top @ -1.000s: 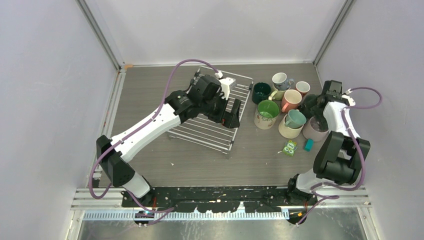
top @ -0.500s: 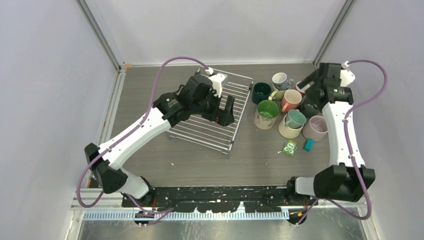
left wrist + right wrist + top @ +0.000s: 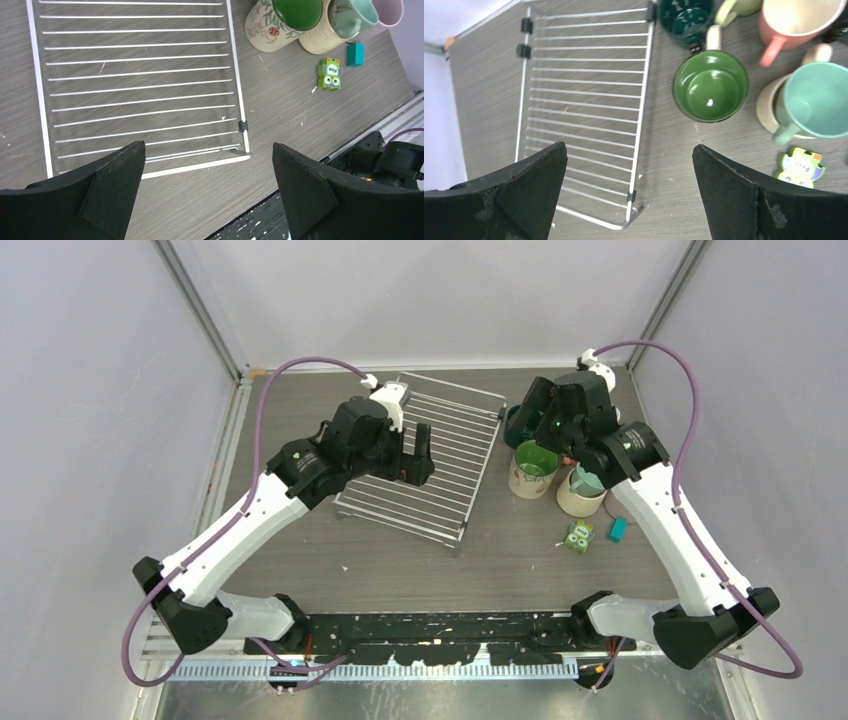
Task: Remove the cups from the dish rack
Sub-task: Reset both arms
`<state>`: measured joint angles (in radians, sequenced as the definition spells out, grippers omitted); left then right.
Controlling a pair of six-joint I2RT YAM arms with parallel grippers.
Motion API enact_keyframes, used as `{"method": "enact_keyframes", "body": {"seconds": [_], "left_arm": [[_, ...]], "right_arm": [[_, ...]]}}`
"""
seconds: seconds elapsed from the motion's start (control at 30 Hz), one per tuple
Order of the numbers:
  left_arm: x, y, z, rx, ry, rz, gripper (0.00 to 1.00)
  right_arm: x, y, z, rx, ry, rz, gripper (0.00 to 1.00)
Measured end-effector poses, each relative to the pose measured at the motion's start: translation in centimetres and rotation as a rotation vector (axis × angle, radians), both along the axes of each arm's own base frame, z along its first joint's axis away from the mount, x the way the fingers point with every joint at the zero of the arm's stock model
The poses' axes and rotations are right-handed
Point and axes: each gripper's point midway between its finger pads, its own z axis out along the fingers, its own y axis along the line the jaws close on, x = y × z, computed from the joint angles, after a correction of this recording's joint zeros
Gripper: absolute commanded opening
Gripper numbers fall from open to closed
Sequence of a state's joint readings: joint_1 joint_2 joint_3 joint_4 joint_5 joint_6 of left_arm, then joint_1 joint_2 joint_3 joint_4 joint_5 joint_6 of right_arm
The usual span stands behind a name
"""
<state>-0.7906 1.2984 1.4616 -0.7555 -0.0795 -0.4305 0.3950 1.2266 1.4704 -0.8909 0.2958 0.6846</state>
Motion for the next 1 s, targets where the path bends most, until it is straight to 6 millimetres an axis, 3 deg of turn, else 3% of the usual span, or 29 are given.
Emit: {"method": "enact_keyframes", "body": {"seconds": [0.2, 0.4, 1.0], "left_arm": [[-0.1, 1.1, -0.8, 0.004, 0.015, 0.061, 1.0], [-0.1, 2.0, -0.1, -0.01, -0.01, 0.107, 1.0], [0.3, 3.0, 0.4, 0.015, -0.057, 0.127, 1.0]], "right_arm": [[-2.0, 3.6, 1.1, 0.01, -0.036, 0.136, 1.0], [-3.0, 6.2, 1.9, 0.015, -0.072, 0.242, 1.0], [-3.4, 5.9, 2.3, -0.002, -0.126, 0.273, 1.0]]}}
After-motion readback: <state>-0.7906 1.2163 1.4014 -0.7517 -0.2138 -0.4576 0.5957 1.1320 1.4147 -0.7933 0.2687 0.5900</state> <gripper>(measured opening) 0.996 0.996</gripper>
